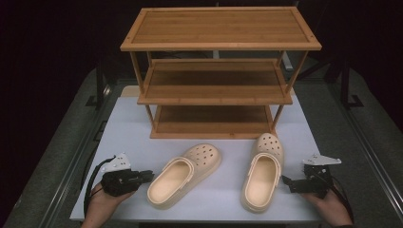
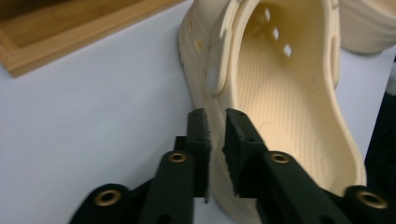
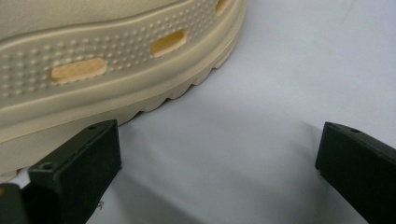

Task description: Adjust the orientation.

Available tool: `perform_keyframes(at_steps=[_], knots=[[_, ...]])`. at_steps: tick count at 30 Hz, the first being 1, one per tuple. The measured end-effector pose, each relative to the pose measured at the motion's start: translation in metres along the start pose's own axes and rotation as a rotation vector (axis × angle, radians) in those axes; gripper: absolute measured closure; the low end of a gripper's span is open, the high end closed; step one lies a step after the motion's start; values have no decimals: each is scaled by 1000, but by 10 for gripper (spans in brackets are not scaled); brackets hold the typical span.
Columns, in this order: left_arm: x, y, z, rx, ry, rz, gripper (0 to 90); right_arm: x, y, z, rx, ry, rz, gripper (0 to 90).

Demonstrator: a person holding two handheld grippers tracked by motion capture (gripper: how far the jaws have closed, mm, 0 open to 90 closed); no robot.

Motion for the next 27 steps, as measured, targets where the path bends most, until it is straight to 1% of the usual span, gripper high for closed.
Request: perform_keyframes(at_steps=[1,2,3,4,5,6,7,8,10,11,12,13,14,17,18,20,21,22,23,24,26,27], knots=[[0,0,0,0,0,0,748,0,0,0,0,0,0,0],[-3,5,1,-11,-11,9,724,0,0,0,0,0,0,0],[-3,5,1,-11,-11,9,705,0,0,0,0,0,0,0],[-5,10,3,-15,-6,19,684,0,0,0,0,0,-1,0],[-5,10,3,-15,-6,19,677,0,0,0,0,0,-1,0],[-6,16,7,-22,-13,27,667,0,0,0,1,0,-1,0],[-6,16,7,-22,-13,27,652,0,0,0,1,0,-1,0],[-7,22,13,-26,-20,31,636,0,0,0,1,0,-2,0],[-10,27,20,-20,-28,43,597,0,0,0,1,-1,-2,0],[-10,27,20,-20,-28,43,568,0,0,0,1,-1,-2,0],[-12,31,29,-7,-35,59,549,0,0,0,2,0,-2,0],[-12,31,29,-7,-35,59,546,0,0,0,2,0,-2,0],[-14,35,37,-2,-36,72,536,0,0,0,0,0,-1,0],[-17,39,44,0,-40,79,532,0,0,0,0,0,-1,0],[-20,42,51,9,-43,91,534,0,0,0,-1,-1,-1,0],[-22,45,57,12,-49,101,543,0,0,0,-1,-1,-1,0],[-22,45,57,12,-49,101,545,0,0,0,-1,-1,-1,0],[-25,47,63,13,-51,104,547,0,0,0,-1,0,0,0],[-25,47,63,13,-51,104,554,0,0,0,-1,0,0,0],[-27,49,68,16,-53,111,559,0,0,0,-1,0,0,0],[-27,50,73,18,-46,116,567,0,0,0,-1,0,0,0],[-27,50,73,18,-46,116,573,0,0,0,-1,0,0,0]])
Point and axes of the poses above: each handheld gripper's, and its own axes: z roughly forward along the jaws, y roughly out of its top, x roughly to its left, the point moved 10 cm from there along z, roughly forward along the jaws, and after that the axes turned 15 degrees about -z, right-handed, at the moved point
